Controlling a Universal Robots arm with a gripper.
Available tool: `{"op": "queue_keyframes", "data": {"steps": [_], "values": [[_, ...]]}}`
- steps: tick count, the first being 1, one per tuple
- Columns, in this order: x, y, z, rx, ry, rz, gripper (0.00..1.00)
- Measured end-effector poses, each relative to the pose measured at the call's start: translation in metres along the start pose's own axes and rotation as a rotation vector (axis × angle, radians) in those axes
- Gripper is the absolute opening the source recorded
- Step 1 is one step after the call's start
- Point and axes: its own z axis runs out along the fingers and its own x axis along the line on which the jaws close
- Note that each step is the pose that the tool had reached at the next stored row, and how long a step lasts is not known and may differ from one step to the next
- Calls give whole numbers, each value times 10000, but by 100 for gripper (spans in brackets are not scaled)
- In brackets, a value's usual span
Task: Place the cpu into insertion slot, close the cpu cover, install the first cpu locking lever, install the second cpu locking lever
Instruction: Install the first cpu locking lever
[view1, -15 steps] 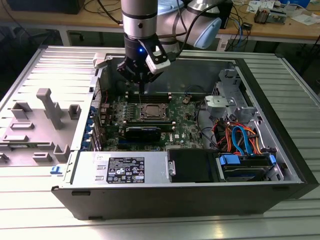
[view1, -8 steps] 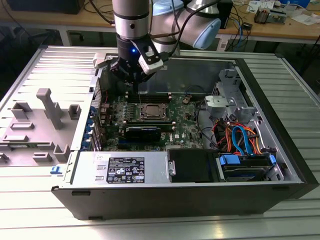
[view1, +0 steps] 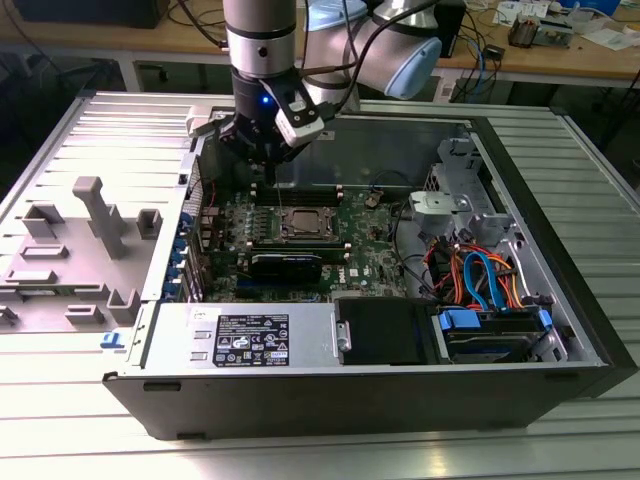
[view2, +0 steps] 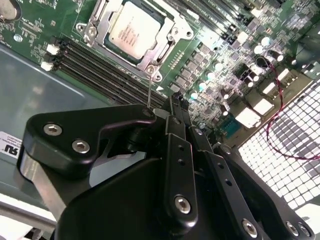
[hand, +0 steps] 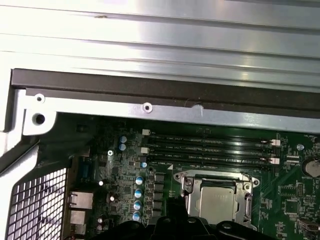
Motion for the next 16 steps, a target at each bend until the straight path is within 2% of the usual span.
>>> {"op": "queue_keyframes", "data": {"steps": [3,10,16], "values": [[9,42,21,0,0,-1,11],[7,80,75,0,10,0,11],[-25,112,100,-2,26,1,11]]}}
